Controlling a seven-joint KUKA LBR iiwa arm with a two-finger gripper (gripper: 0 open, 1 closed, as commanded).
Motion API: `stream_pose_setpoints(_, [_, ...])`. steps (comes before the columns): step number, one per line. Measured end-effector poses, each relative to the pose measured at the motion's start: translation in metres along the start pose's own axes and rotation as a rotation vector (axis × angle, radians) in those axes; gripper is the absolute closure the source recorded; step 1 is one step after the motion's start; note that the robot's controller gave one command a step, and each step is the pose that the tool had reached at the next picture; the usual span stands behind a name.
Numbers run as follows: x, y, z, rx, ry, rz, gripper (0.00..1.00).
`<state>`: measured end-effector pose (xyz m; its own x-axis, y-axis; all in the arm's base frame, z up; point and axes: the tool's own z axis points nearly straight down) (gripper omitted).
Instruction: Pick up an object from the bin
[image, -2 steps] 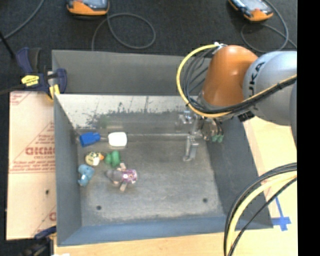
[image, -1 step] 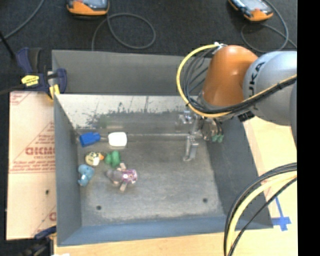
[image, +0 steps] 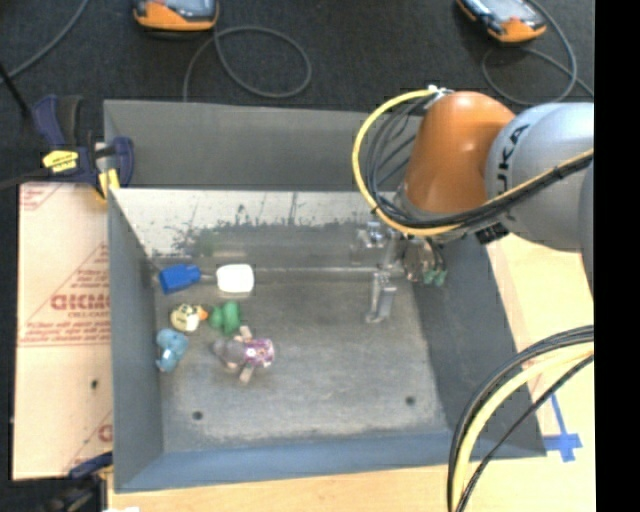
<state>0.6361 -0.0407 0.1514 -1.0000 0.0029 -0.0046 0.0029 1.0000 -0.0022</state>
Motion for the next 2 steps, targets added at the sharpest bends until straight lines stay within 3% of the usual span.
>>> stream_pose_setpoints(1, [0.0084, 0.0185, 0.0133, -0.002, 0.001, 0.031, 0.00])
stream_pose_setpoints(2, [0.0113, 0.0251, 0.0232, -0.001, -0.001, -0.161, 0.00])
